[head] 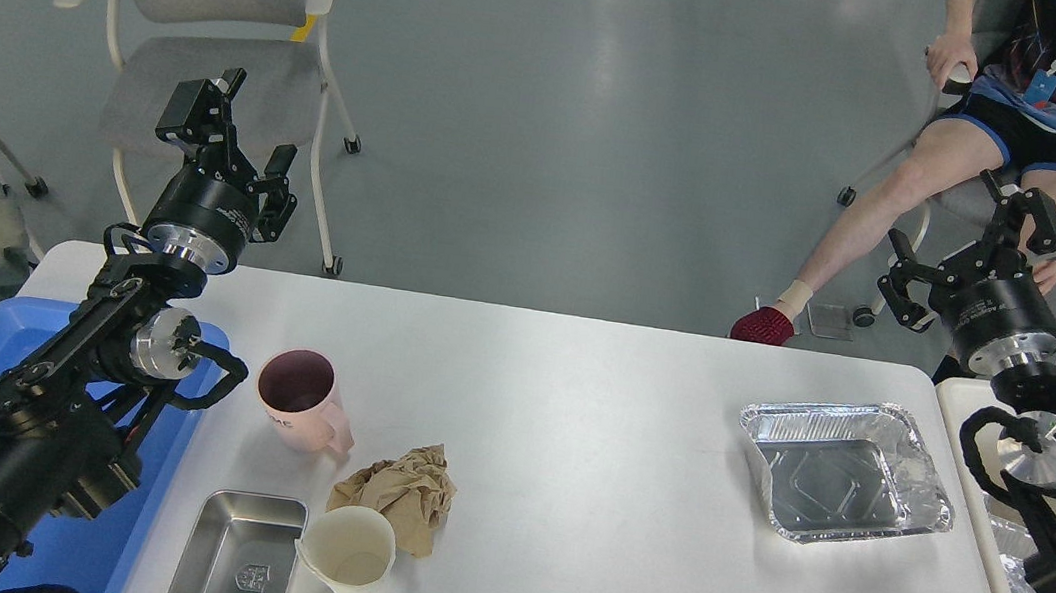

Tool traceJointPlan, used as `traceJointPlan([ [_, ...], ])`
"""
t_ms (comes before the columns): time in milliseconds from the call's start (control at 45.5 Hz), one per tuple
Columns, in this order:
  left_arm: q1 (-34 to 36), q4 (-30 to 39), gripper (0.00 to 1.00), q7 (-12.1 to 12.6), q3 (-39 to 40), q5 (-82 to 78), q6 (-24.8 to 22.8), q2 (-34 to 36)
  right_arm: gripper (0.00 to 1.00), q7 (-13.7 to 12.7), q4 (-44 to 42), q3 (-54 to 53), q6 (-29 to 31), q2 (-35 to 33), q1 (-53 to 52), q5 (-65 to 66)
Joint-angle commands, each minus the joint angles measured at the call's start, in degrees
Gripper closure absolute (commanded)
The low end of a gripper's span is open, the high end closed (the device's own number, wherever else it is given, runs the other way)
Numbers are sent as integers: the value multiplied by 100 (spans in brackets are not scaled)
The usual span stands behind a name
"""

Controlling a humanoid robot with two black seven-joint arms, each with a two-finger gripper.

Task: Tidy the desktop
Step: 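Move the left gripper toward the pink mug on the table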

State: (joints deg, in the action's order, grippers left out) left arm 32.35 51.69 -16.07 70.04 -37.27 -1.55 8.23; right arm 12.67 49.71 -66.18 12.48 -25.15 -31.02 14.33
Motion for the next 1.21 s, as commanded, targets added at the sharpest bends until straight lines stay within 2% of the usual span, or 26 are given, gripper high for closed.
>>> traceJointPlan([
  [0, -1, -19, 3, -10, -17, -9, 50, -23, 0, -1, 4, 0, 0, 1, 8, 0],
  [286, -62, -10, 3, -28, 123, 96, 41, -207, 0, 7, 4, 0, 0, -7, 34, 0],
  [439, -133, 78, 3, 104, 115, 510, 24, -41, 0, 7, 4, 0, 0, 19, 43, 0],
  [483, -132, 78, 3, 226, 80, 545, 24, 117, 0, 7, 4, 0, 0, 19, 52, 0],
  [593, -106, 121, 3, 797, -341, 624, 32, 662, 0, 7, 4, 0, 0, 10, 52, 0],
  [659, -106, 288, 3, 1053, -728, 642, 24, 1066, 0, 7, 4, 0, 0, 10, 52, 0],
  [769, -132, 929, 3, 1194, -1545, 685, 6, 2040, 0, 7, 4, 0, 9, 19, 78, 8],
  [879, -133, 1781, 3, 1273, -2485, 686, -99, 3323, 0, 7, 4, 0, 17, 19, 105, 17],
  [944, -45, 2484, 3, 1518, -3136, 686, -345, 4439, 0, 7, 4, 0, 18, 28, 114, 26],
  [1032, 306, 3135, 3, 1861, -3768, 659, -591, 5380, 0, 7, 4, 0, 18, 28, 140, 26],
  [1186, 1018, 3865, 4, 2134, -5104, 589, -662, 6445, 0, 16, 4, 0, 18, 142, 149, 26],
])
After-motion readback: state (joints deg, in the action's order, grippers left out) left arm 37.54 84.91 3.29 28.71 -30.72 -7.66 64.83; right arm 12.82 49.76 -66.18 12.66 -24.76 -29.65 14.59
